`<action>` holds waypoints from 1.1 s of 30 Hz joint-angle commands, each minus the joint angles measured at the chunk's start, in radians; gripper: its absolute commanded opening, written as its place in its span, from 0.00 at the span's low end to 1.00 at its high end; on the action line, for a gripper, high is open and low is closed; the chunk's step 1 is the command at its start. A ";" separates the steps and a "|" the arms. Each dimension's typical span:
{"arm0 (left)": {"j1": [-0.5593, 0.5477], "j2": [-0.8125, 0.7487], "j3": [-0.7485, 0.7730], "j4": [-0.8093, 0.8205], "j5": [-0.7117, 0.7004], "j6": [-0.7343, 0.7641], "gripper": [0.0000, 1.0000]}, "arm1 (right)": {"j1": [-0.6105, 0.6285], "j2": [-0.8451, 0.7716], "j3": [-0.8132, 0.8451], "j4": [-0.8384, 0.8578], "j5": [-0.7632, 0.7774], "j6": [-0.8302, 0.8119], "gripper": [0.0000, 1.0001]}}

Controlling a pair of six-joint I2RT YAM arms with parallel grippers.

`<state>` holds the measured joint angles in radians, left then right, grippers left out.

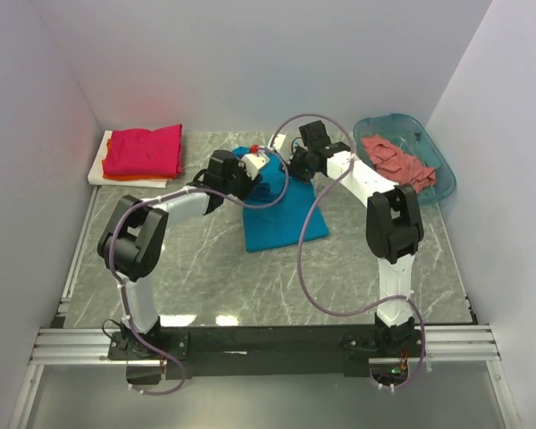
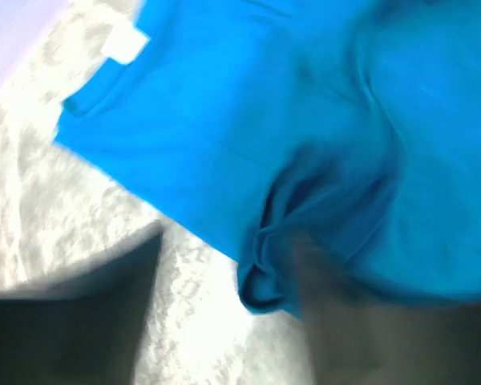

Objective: Fold and stack the t-shirts
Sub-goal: Fold the tshirt

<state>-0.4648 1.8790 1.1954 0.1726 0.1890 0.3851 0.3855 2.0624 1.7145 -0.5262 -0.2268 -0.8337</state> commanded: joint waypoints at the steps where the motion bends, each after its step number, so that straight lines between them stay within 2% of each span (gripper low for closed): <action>1: 0.041 0.032 0.069 0.103 -0.147 -0.136 0.78 | -0.007 0.018 0.019 0.253 0.145 0.195 0.65; 2: 0.055 0.016 0.060 0.181 -0.179 -0.176 0.93 | -0.008 0.027 0.034 0.287 0.180 0.259 0.68; 3: 0.090 -0.004 0.052 0.212 -0.174 -0.249 0.98 | -0.013 0.025 0.045 0.284 0.196 0.275 0.71; 6: 0.138 -0.122 0.015 0.268 -0.154 -0.330 0.99 | -0.036 -0.028 0.004 0.318 0.170 0.306 0.73; 8: 0.146 -0.223 -0.020 0.257 -0.126 -0.316 0.99 | -0.081 -0.073 -0.009 0.278 0.106 0.315 0.73; 9: 0.146 -0.253 -0.028 0.199 -0.091 -0.266 0.99 | -0.106 -0.084 0.000 0.232 0.049 0.302 0.73; 10: 0.147 -0.279 -0.033 0.148 -0.065 -0.237 0.99 | -0.126 -0.093 0.023 0.169 -0.136 0.229 0.72; 11: 0.146 -0.318 -0.034 0.098 -0.050 -0.195 0.97 | -0.143 -0.106 0.033 0.046 -0.208 0.184 0.71; 12: 0.146 -0.331 -0.034 -0.018 -0.007 -0.190 0.96 | -0.163 -0.110 0.036 -0.021 -0.274 0.135 0.70; 13: 0.146 -0.336 -0.027 -0.085 0.006 -0.193 0.97 | -0.165 -0.111 0.045 -0.097 -0.360 0.002 0.70; 14: 0.144 -0.324 0.008 -0.166 0.010 -0.248 0.94 | -0.163 -0.111 0.045 -0.259 -0.391 -0.061 0.66; 15: 0.143 -0.313 0.029 -0.305 0.033 -0.291 0.93 | -0.157 -0.116 0.036 -0.329 -0.413 -0.124 0.65; 16: 0.141 -0.302 0.047 -0.365 0.044 -0.325 0.90 | -0.152 -0.142 -0.022 -0.427 -0.434 -0.243 0.65; 17: 0.123 -0.299 0.044 -0.407 0.043 -0.378 0.87 | -0.146 -0.168 -0.071 -0.446 -0.430 -0.292 0.68; 18: 0.105 -0.311 0.021 -0.430 0.044 -0.377 0.85 | -0.136 -0.203 -0.134 -0.443 -0.422 -0.336 0.69; 19: 0.075 -0.361 -0.069 -0.417 0.021 -0.377 0.86 | -0.134 -0.294 -0.289 -0.386 -0.402 -0.420 0.69; 22: -0.113 -0.452 -0.250 -0.351 -0.113 -0.180 0.89 | -0.135 -0.468 -0.554 -0.215 -0.376 -0.522 0.72; 23: -0.195 -0.499 -0.290 -0.331 -0.135 -0.032 0.90 | -0.135 -0.499 -0.597 -0.189 -0.381 -0.542 0.73; 24: -0.221 -0.521 -0.330 -0.309 -0.137 0.041 0.91 | -0.137 -0.525 -0.631 -0.161 -0.382 -0.556 0.73; 26: -0.233 -0.566 -0.440 -0.215 -0.106 0.191 0.93 | -0.140 -0.567 -0.688 -0.127 -0.390 -0.607 0.74; 28: -0.229 -0.574 -0.500 -0.180 -0.077 0.259 0.92 | -0.139 -0.588 -0.717 -0.085 -0.404 -0.614 0.74; 29: -0.225 -0.555 -0.503 -0.142 -0.060 0.285 0.91 | -0.140 -0.591 -0.724 -0.071 -0.407 -0.607 0.74; 33: -0.225 -0.443 -0.455 -0.157 -0.051 0.294 0.84 | -0.137 -0.596 -0.731 -0.023 -0.428 -0.567 0.74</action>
<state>-0.6930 1.3788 0.6933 -0.0780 0.1177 0.5728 0.2508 1.4990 0.9924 -0.6426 -0.6144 -1.3823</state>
